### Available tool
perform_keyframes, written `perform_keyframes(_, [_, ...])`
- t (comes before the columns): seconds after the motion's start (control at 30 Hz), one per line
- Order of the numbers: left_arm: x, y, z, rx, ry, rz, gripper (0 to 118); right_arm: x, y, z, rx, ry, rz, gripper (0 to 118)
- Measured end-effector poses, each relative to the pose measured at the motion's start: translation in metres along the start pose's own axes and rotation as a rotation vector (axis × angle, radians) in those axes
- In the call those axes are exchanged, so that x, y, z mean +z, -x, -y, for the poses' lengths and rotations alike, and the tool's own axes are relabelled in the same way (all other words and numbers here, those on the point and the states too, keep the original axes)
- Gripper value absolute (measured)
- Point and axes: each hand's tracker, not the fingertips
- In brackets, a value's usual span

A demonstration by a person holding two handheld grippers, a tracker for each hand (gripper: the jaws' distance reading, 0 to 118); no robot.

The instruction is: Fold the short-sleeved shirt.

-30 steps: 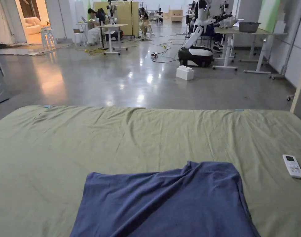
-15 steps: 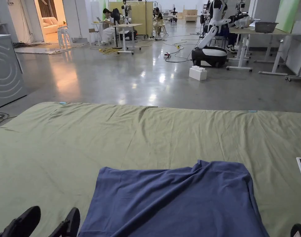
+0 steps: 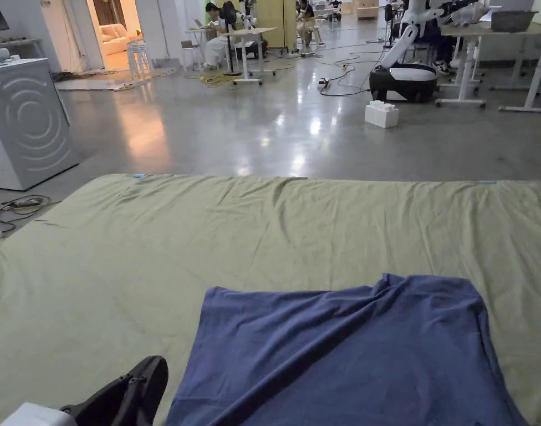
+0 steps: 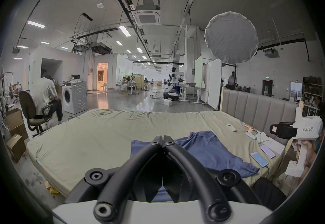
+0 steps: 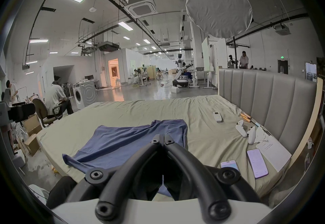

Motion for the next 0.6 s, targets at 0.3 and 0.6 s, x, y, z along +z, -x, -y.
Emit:
perform_keyframes(0.3, [-0.025, 0.059, 0.037, 0.219, 0.149, -0.078, 13, -0.001, -0.009, 0.015, -0.025, 0.064, -0.028, 0])
perform_keyframes(0.6, [-0.091, 0.121, 0.142, 0.219, 0.530, -0.138, 92, -0.009, -0.014, 0.030, -0.140, 0.148, -0.026, 0])
